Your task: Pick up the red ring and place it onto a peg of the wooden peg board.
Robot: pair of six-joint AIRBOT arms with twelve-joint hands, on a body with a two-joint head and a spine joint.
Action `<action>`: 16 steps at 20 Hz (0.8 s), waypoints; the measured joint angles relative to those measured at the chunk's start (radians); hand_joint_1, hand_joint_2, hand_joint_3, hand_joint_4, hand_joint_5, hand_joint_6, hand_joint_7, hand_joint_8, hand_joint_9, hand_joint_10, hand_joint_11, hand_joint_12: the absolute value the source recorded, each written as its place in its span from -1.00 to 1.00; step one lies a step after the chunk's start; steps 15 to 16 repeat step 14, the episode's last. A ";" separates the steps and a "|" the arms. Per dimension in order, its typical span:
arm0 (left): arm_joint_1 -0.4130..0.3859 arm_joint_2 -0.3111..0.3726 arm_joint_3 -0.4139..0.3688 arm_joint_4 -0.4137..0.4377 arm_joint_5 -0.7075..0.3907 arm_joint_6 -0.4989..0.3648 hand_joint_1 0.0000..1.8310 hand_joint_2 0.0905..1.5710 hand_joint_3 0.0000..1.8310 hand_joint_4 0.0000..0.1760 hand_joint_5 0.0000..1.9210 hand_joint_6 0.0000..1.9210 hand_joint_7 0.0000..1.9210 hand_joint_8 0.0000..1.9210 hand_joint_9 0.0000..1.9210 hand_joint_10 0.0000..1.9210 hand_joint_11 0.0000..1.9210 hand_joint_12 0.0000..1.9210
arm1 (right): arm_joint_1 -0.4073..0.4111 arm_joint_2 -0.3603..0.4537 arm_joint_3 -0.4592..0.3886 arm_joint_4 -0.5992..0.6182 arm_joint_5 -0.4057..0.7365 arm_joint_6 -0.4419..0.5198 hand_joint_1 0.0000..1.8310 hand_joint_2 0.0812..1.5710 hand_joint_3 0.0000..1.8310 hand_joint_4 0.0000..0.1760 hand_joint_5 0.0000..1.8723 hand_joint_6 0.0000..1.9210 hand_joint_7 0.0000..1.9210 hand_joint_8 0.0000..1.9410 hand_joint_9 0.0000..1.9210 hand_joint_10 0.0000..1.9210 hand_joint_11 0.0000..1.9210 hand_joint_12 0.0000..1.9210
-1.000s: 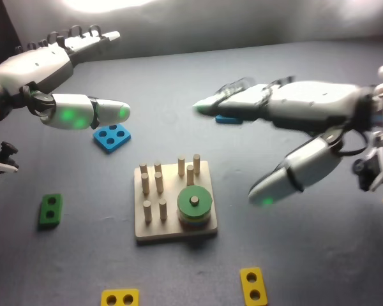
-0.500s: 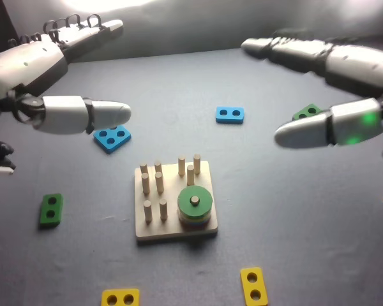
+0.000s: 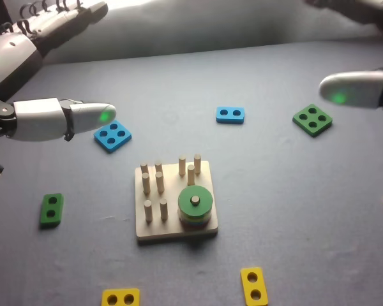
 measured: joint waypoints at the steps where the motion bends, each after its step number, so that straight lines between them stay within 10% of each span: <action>1: 0.000 0.013 -0.016 0.020 -0.025 -0.002 -0.31 0.26 -1.00 0.93 -0.92 -0.99 -1.00 -1.00 -1.00 -1.00 -1.00 -1.00 | 0.006 0.010 -0.011 -0.004 0.014 -0.014 -0.64 0.34 -0.98 0.09 -0.92 -0.99 -0.84 -1.00 -0.89 -0.99 -0.99 -0.79; 5: 0.006 0.056 -0.050 0.022 -0.110 -0.002 -0.27 0.35 -0.98 0.88 -0.91 -1.00 -0.98 -1.00 -1.00 -1.00 -1.00 -1.00 | 0.035 0.039 -0.035 -0.014 0.064 -0.027 -0.72 0.42 -0.98 0.46 -0.93 -1.00 -0.87 -1.00 -0.92 -1.00 -1.00 -0.65; 6: 0.015 0.069 -0.058 0.020 -0.132 -0.002 -0.39 0.38 -0.97 0.24 -0.93 -1.00 -0.96 -0.99 -0.98 -0.99 -1.00 -1.00 | 0.040 0.044 -0.035 -0.010 0.083 -0.031 -0.69 0.38 -1.00 0.38 -0.90 -0.99 -0.83 -0.99 -0.88 -0.99 -1.00 -0.64; 8: 0.029 0.086 -0.075 0.015 -0.162 -0.002 -0.44 0.40 -0.97 0.24 -0.95 -1.00 -0.97 -1.00 -0.99 -1.00 -1.00 -1.00 | 0.045 0.054 -0.039 -0.005 0.105 -0.034 -0.70 0.37 -1.00 0.47 -0.90 -0.99 -0.83 -0.99 -0.88 -0.99 -1.00 -0.59; 10: 0.041 0.103 -0.092 0.015 -0.198 -0.003 -0.36 0.52 -0.98 0.62 -0.91 -0.99 -0.98 -1.00 -1.00 -1.00 -1.00 -1.00 | 0.045 0.071 -0.055 0.002 0.132 -0.045 -0.74 0.43 -0.99 -0.36 -0.99 -1.00 -0.91 -1.00 -0.94 -0.99 -1.00 -0.78; 11: 0.042 0.115 -0.103 0.019 -0.214 -0.003 -0.39 0.45 -1.00 0.10 -0.93 -1.00 -1.00 -1.00 -1.00 -1.00 -1.00 -1.00 | 0.045 0.088 -0.069 0.005 0.148 -0.062 -0.73 0.39 -1.00 -0.55 -1.00 -1.00 -0.93 -1.00 -0.96 -1.00 -1.00 -0.81; 12: 0.043 0.132 -0.114 0.024 -0.244 -0.003 -0.40 0.43 -1.00 -0.03 -0.94 -1.00 -1.00 -1.00 -1.00 -1.00 -1.00 -1.00 | 0.052 0.107 -0.079 0.004 0.172 -0.072 -0.59 0.39 -1.00 0.52 -1.00 -1.00 -1.00 -1.00 -1.00 -1.00 -1.00 -0.98; 16: 0.050 0.169 -0.140 0.034 -0.298 0.007 -0.40 0.43 -1.00 -0.04 -0.94 -1.00 -1.00 -1.00 -1.00 -1.00 -1.00 -1.00 | 0.069 0.134 -0.092 0.016 0.219 -0.101 -0.62 0.40 -1.00 0.44 -0.98 -0.99 -0.99 -1.00 -1.00 -1.00 -1.00 -1.00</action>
